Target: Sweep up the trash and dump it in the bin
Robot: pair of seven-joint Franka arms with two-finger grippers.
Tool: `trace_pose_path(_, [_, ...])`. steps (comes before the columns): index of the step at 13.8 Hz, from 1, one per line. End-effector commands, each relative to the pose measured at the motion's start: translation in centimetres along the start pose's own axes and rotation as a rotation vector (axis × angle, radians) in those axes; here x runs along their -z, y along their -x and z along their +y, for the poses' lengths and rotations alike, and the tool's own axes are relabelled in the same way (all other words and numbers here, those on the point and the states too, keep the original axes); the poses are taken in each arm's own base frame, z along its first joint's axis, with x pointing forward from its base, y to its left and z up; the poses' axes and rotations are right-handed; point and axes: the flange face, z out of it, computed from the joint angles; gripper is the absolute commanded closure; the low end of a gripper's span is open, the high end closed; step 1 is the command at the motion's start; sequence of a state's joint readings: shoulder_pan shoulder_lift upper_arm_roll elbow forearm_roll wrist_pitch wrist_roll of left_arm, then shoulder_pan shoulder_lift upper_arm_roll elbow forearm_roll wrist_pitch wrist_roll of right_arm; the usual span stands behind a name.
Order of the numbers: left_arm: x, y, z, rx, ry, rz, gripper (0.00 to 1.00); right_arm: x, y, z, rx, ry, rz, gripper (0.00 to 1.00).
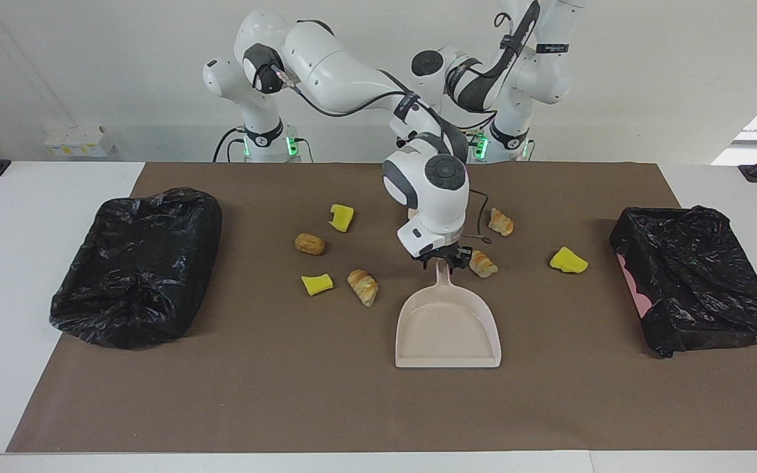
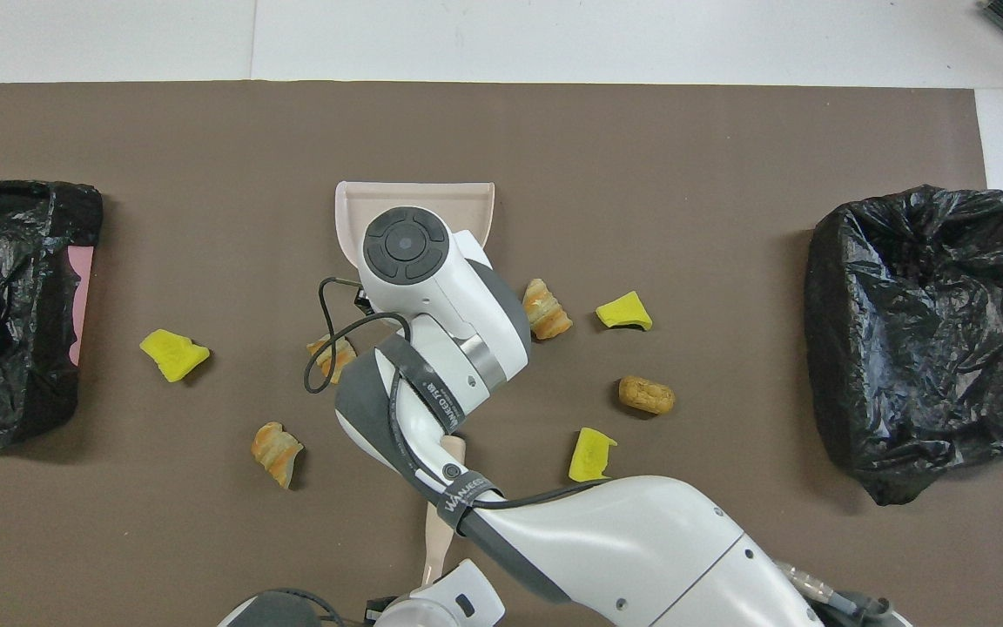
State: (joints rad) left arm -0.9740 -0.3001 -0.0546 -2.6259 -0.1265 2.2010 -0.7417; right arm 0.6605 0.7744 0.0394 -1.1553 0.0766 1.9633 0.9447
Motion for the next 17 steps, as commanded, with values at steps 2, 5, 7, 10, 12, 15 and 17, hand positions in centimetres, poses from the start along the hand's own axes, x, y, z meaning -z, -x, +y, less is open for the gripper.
trace_pose_path(2, [2.0, -1.1, -1.8, 0.038, -0.048, -0.090, 1.00, 1.9, 0.4, -0.2, -0.002, -0.009, -0.001, 0.65])
trace_pose_path(5, [4.4, -1.5, -3.9, 0.085, -0.048, -0.105, 1.00, 1.9, 1.4, -0.1, 0.081, 0.003, -0.001, 1.00])
trace_pose_path(7, [5.6, -2.5, -6.3, 0.142, -0.079, -0.114, 1.00, 2.1, 1.0, 0.2, 0.157, 0.006, 0.003, 1.00])
trace_pose_path(10, [8.0, -4.1, -10.7, 0.246, -0.084, -0.116, 1.00, 5.2, 0.5, 1.5, 0.294, 0.011, 0.035, 1.00])
trace_pose_path(12, [8.0, -4.8, -13.4, 0.307, -0.127, -0.136, 1.00, 6.9, -0.3, 2.7, 0.369, 0.008, 0.039, 1.00])
trace_pose_path(15, [7.7, -6.8, -18.4, 0.427, -0.146, -0.130, 1.00, 8.8, -1.4, 4.9, 0.439, 0.016, 0.041, 1.00])
trace_pose_path(17, [7.5, -7.9, -22.4, 0.517, -0.173, -0.122, 1.00, 10.0, -1.6, 6.6, 0.581, 0.022, 0.038, 1.00])
